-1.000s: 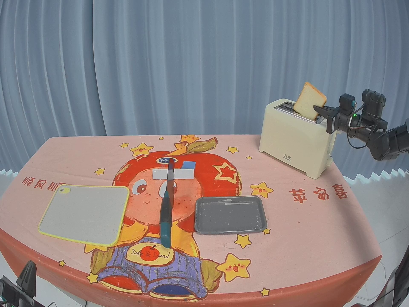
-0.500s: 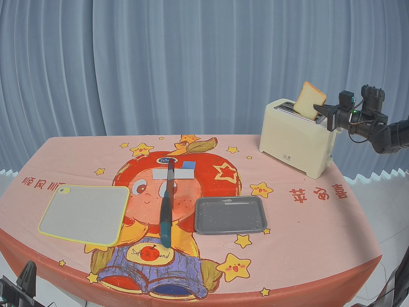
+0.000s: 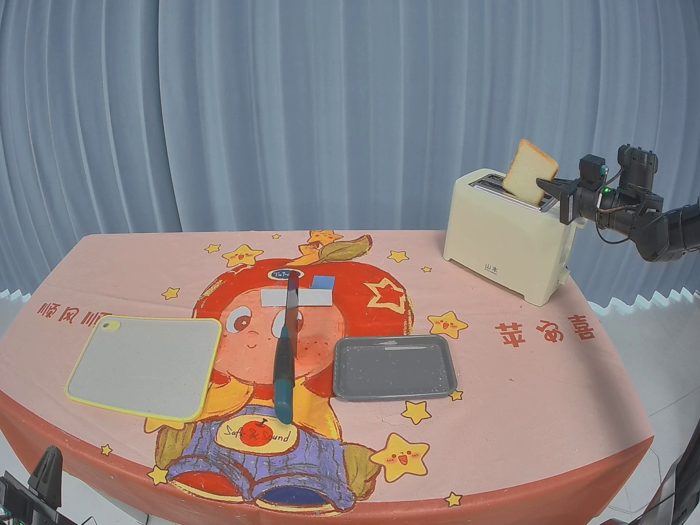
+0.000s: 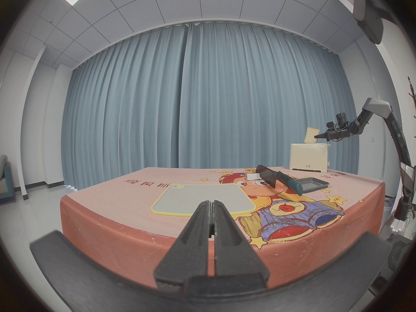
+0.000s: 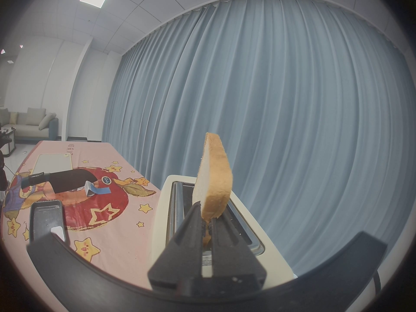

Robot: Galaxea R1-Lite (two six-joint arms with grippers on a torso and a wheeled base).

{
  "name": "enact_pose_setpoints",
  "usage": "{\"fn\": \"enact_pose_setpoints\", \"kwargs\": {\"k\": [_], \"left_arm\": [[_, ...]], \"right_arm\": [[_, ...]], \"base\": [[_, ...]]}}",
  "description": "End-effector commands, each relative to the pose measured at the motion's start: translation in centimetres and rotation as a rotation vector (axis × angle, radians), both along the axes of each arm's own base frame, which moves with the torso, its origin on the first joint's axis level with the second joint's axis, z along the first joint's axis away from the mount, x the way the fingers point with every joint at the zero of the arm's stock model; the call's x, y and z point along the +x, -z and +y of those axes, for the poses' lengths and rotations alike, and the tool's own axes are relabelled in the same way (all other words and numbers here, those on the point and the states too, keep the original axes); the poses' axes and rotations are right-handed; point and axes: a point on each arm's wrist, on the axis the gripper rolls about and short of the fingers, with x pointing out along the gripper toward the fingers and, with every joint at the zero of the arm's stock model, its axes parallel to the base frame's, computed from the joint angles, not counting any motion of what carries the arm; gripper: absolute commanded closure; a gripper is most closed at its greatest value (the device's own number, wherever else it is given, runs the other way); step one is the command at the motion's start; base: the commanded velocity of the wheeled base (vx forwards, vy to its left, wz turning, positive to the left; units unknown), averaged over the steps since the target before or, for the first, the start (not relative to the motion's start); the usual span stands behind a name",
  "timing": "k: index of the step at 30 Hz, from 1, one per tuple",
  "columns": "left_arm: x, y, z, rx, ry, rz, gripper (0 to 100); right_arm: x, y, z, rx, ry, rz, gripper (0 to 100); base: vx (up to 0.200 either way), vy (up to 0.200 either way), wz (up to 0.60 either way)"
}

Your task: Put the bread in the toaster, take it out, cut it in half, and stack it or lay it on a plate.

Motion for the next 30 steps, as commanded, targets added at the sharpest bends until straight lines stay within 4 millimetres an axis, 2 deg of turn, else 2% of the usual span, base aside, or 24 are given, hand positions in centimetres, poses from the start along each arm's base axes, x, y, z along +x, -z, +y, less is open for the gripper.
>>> {"fn": "enact_pose_setpoints", "kwargs": {"k": [1,30], "left_arm": [[0.01,0.53,0.0,0.0,0.0,0.001,100],[0.01,0.53,0.0,0.0,0.0,0.001,100]], "right_arm": [[0.03,0.06,0.06,0.0,-0.002,0.001,100],[-0.03,0.51,-0.15,-0.019,0.007,0.007,100]], "base": [[0.0,0.0,0.0],[0.0,0.0,0.0]]}}
